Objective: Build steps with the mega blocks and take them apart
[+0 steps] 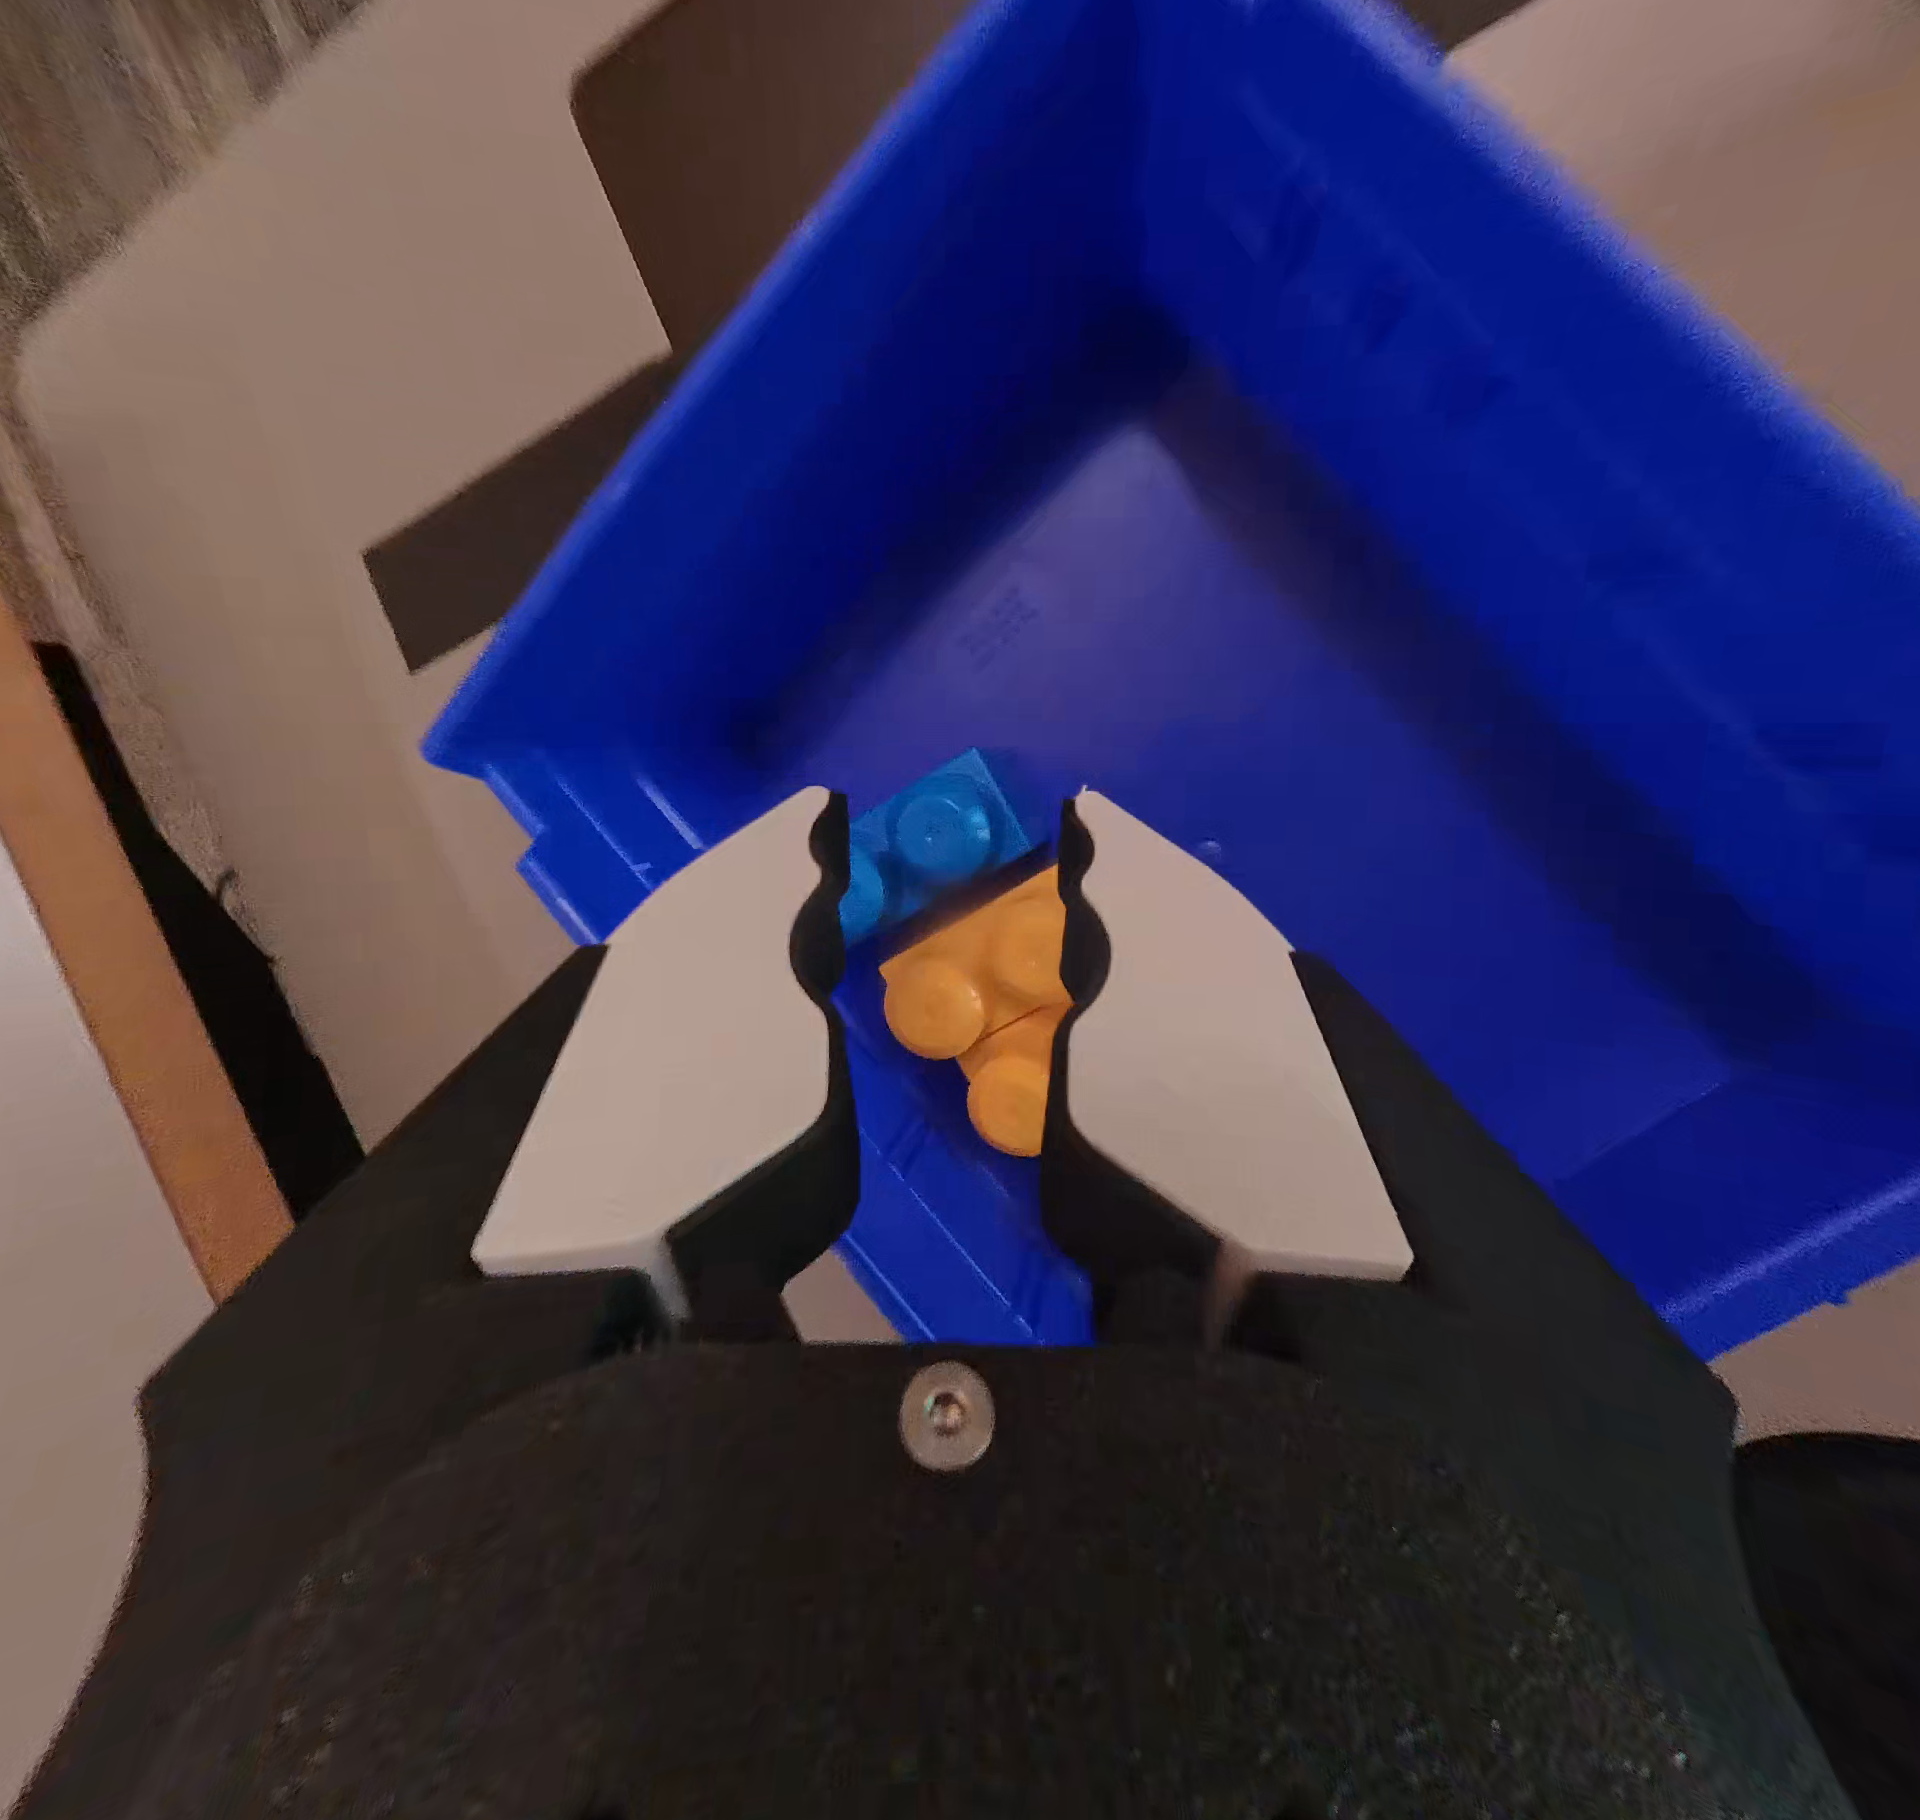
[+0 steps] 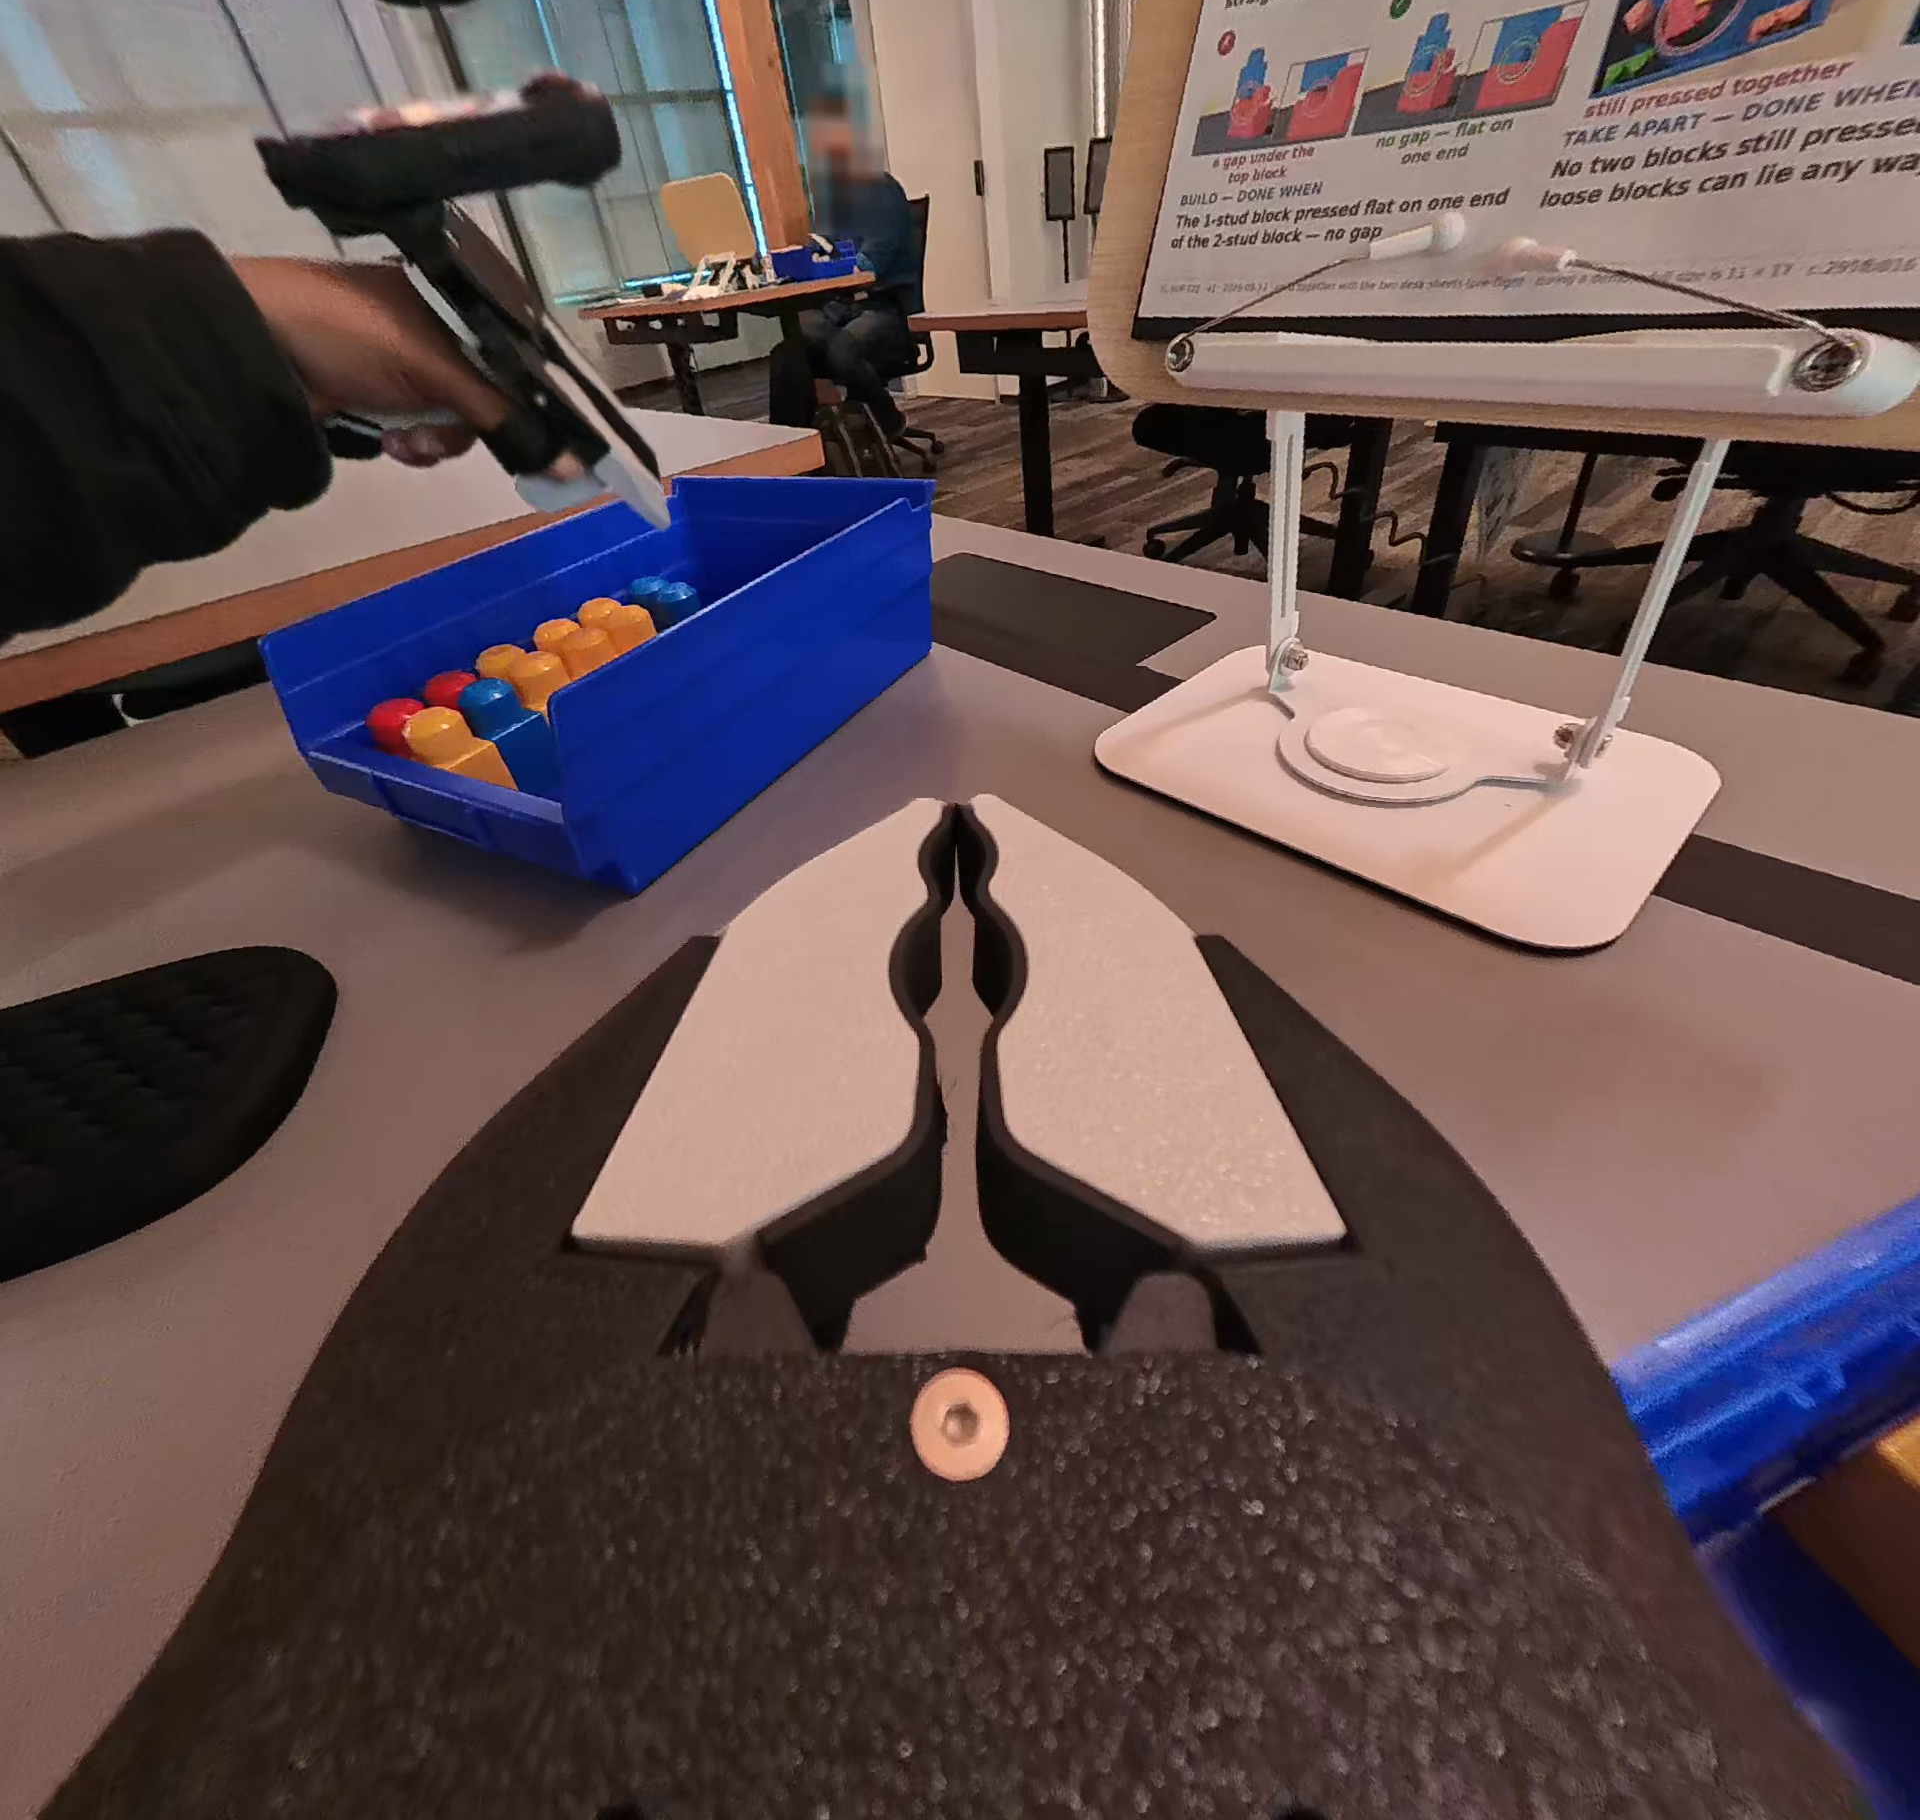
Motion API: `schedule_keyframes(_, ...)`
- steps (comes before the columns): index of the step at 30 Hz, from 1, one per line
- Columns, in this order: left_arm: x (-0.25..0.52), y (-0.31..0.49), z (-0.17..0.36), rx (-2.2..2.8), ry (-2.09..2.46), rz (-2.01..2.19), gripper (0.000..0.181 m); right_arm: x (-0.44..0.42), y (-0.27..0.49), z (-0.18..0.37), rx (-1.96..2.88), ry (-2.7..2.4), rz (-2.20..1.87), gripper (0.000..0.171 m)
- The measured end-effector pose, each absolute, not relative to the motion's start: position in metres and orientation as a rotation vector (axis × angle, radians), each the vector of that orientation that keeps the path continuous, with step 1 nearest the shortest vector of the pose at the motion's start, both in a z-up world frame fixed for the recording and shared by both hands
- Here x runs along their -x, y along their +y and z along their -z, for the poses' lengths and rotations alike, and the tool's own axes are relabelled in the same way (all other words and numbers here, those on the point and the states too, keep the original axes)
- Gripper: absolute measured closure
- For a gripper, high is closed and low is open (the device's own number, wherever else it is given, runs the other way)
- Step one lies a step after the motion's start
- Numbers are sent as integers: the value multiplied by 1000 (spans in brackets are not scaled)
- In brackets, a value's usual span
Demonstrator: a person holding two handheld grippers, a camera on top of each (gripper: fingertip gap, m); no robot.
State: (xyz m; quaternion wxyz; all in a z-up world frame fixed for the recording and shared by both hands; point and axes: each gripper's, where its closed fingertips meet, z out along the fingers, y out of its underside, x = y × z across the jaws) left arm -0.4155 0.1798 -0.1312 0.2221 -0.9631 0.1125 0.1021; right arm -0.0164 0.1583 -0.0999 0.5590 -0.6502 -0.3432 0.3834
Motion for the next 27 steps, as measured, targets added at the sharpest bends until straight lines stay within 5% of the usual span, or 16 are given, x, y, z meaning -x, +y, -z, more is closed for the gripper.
schedule_keyframes(16, 431, 176, 203, 2979, 166, -299, 144, 18, 157, 106, 1563, -818, -964, 171)
schedule_keyframes(27, 430, 187, 175, 2873, 301, -409, 146, 19, 156, 108, 1567, -828, -971, 171)
